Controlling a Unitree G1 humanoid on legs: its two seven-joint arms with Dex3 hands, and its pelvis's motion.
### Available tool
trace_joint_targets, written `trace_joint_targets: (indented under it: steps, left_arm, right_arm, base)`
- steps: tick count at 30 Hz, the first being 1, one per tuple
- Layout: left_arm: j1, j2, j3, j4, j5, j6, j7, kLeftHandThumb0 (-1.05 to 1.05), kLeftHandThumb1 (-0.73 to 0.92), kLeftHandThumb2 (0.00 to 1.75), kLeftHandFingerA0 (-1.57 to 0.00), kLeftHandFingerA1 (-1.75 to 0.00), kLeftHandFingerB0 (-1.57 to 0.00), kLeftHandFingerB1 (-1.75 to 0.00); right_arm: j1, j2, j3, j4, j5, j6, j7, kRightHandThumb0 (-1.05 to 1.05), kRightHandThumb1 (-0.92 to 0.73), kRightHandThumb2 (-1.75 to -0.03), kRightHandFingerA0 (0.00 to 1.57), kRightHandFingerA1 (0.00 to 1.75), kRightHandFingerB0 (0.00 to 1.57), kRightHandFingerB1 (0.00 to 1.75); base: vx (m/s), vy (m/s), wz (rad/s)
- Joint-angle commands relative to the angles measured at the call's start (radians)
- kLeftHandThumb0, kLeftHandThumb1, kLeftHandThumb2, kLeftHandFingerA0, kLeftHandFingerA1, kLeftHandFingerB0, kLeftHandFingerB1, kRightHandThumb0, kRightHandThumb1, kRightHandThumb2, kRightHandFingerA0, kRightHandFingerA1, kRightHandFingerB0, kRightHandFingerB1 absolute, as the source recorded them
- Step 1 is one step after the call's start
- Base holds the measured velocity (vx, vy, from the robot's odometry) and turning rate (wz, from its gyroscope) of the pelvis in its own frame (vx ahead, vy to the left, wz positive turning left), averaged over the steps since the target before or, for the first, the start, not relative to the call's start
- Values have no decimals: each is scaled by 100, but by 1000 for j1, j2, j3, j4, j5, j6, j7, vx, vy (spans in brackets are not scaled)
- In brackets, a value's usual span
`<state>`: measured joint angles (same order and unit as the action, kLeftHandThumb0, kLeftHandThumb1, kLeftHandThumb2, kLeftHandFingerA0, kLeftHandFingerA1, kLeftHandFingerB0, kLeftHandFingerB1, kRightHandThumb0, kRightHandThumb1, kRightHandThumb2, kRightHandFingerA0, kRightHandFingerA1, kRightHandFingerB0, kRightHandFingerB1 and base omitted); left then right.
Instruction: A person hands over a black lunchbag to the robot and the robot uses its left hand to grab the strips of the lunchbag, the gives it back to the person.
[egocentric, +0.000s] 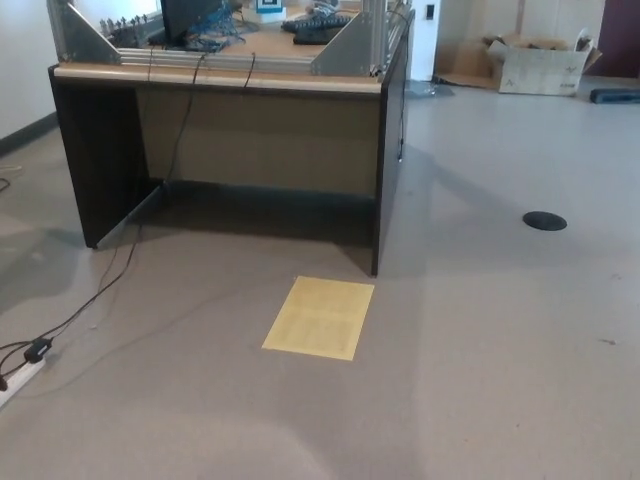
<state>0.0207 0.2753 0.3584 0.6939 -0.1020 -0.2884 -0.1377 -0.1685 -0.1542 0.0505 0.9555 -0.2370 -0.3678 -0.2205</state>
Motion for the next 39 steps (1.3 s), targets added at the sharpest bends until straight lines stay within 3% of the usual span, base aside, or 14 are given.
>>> trace_joint_targets:
  steps: [1, 3, 7, 10, 15, 22, 23, 27, 28, 29, 34, 35, 37, 39]
  left_arm:
    - [6, 53, 56, -117, -104, -136, -115, -17, 47, 55, -26, -34, -26, -30]
    - [-2, 76, 53, -235, -105, -138, -131, -6, 49, 55, -22, -33, -24, -29]
    - [-47, 144, 46, -420, -129, -139, -192, -10, 50, 55, -21, -32, -22, -28]
    - [-99, 225, 45, -642, -139, -51, -198, -12, 51, 55, -24, -32, -23, -29]
    - [-190, 307, 39, -783, -122, 13, -204, -28, 48, 58, -22, -33, -21, -31]
    - [-350, 421, -2, -920, -204, 184, -257, -25, 47, 57, -15, -33, -15, -28]
    - [-366, 429, -9, -927, -205, 187, -262, -27, 47, 57, -15, -33, -15, -28]
    - [-447, 482, -39, -992, -202, 253, -272, -32, 47, 57, -14, -30, -14, -28]
    - [-467, 492, -46, -1004, -197, 263, -273, -19, 42, 90, -1, -49, 0, -47]
    - [-499, 507, -60, -1023, -196, 286, -275, -19, 43, 90, 0, -49, 0, -47]
    - [-617, 550, -111, -1138, -233, 433, -272, -19, 39, 88, 0, -49, 0, -48]
    - [-632, 552, -119, -1159, -241, 454, -269, -25, 29, 75, -1, -45, 0, -42]
    - [-680, 568, -142, -1236, -264, 538, -250, -20, 39, 88, 0, -49, 0, -48]
    - [-715, 572, -160, -1287, -251, 558, -236, -20, 39, 88, 0, -49, 0, -48]
  right_arm:
    - [-24, 0, 16, 45, -37, -147, -101, -29, -56, -56, 41, 42, 35, 34]
    - [-35, 0, 18, 54, -36, -152, -108, -28, -55, -55, 41, 41, 36, 34]
    - [-50, 1, 16, 72, -24, -167, -99, -27, -55, -55, 39, 41, 36, 34]
    - [-54, 1, 18, 84, -28, -181, -108, -28, -55, -55, 40, 42, 37, 34]
    - [-51, -2, 17, 91, -28, -192, -108, -29, -55, -56, 39, 42, 35, 34]
    - [-67, -2, 21, 112, -36, -202, -113, -28, -55, -56, 38, 42, 36, 34]
    - [-67, -1, 22, 116, -38, -204, -117, -36, -48, -67, 35, 48, 34, 42]
    - [-69, -3, 24, 125, -38, -213, -112, -37, -49, -68, 35, 48, 33, 42]
    - [-69, -4, 26, 125, -42, -213, -116, -37, -49, -68, 35, 48, 34, 42]
    - [-69, -5, 28, 125, -44, -212, -119, -28, -55, -56, 39, 42, 36, 34]
    - [-68, 3, 11, 138, -14, -230, -89, -28, -56, -55, 36, 40, 37, 34]
    - [-66, 3, 12, 138, -16, -229, -89, -29, -56, -55, 37, 40, 38, 34]
    - [-63, -5, 22, 138, -34, -237, -104, -28, -57, -55, 36, 41, 37, 34]
    - [-60, -3, 19, 139, -30, -233, -107, -28, -56, -55, 38, 41, 38, 34]
  base:
    - [0, 0, 0]
    - [0, 0, 0]
    - [0, 0, 0]
    - [0, 0, 0]
    - [0, 0, 0]
    - [0, 0, 0]
    - [0, 0, 0]
    - [0, 0, 0]
    - [0, 0, 0]
    - [0, 0, 0]
    - [0, 0, 0]
    - [0, 0, 0]
    - [0, 0, 0]
    - [0, 0, 0]
